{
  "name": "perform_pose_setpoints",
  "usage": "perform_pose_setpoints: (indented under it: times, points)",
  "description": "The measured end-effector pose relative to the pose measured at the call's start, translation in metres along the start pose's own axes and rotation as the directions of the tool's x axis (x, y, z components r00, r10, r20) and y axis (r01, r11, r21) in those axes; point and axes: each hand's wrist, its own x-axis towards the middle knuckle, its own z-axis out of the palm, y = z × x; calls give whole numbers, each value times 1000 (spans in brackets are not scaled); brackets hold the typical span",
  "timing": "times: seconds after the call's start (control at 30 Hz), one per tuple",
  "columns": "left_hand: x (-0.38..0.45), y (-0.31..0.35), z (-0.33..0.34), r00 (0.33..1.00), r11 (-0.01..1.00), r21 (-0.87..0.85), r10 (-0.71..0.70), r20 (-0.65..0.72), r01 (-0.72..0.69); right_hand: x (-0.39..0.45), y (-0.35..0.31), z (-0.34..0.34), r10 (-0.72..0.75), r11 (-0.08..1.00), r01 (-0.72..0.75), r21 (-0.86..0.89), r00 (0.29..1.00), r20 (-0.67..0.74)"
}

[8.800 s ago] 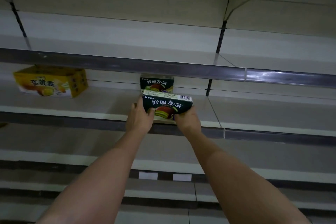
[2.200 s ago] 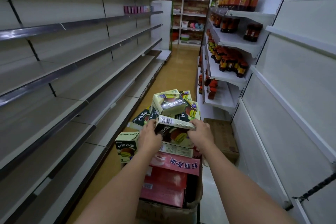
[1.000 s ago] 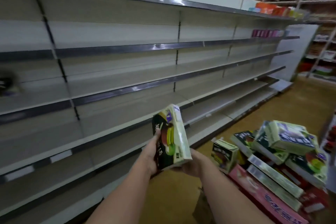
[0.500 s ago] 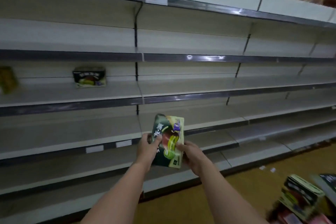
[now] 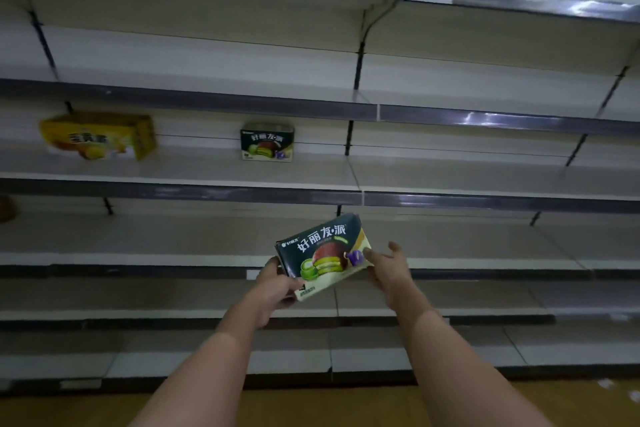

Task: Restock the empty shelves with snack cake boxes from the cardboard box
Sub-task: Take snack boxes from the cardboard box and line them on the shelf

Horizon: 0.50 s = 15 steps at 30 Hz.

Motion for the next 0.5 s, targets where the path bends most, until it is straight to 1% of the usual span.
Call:
perform_pose_setpoints:
  times: [0.07,0.13,0.17,0.27,0.33,0.43,0.5]
  points:
    - [12,6,-13,1000,998,53,18,-23,-16,15,-5,11,-46,982,55,-183,998,53]
    - [32,12,-21,994,992,106,80,-77,-71,30,-7,29,-126,912,146,-384,989,78]
    - [43,18,-24,987,985,141,120,-111,-104,37,-9,39,-160,885,183,-427,983,88]
    - [67,40,-27,947,963,227,203,-250,-146,59,-22,67,-216,852,243,-463,970,112]
    - [83,59,-31,908,941,291,265,-325,-171,76,-33,83,-250,808,290,-513,957,148]
    - [102,85,-40,849,898,357,386,-361,-256,95,-53,101,-317,721,379,-580,925,210]
    - [115,99,-48,814,871,399,441,-378,-287,107,-63,112,-360,669,427,-609,902,238]
